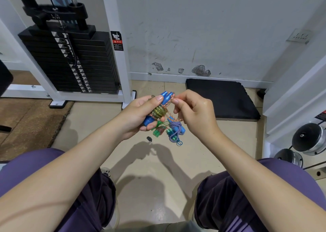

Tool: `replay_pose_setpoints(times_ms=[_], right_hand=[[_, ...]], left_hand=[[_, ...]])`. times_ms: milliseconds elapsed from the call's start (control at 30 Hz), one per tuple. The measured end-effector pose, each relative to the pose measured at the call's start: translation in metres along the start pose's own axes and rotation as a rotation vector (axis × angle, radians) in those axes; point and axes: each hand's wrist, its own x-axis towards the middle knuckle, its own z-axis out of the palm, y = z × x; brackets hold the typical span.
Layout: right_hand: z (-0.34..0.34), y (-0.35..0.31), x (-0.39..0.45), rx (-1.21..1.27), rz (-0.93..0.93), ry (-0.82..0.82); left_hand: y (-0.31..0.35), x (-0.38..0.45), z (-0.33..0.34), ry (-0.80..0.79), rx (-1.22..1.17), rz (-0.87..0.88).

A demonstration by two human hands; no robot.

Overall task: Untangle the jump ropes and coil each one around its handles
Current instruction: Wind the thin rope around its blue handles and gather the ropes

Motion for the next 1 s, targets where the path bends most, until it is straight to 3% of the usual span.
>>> replay_pose_setpoints(times_ms=[233, 400, 600, 900, 1000], right_hand=[[-0.001, 0.001, 0.001, -0.093, -0.095, 0.011], [0.000, -0.009, 0.000, 0.032, 0.037, -0.054], [0.000, -0.014, -0.003, 0.033, 0.039, -0.161], [-0.007, -0.009, 0.001, 0.300, 0.280, -0.327], [-0.006, -0.003, 0.002, 0.146, 0.244, -0.328]], left_hand=[[0.000, 0.000, 0.001, 0.077, 0.074, 0.008], [0.000, 0.002, 0.002, 0.080, 0.083, -0.011], [0.000, 0.001, -0.003, 0.033, 0.161, -0.077], [0.004, 0.001, -0.004, 0.048, 0.365, -0.096], [0.004, 0.001, -0.005, 0.055, 0.439, -0.109]])
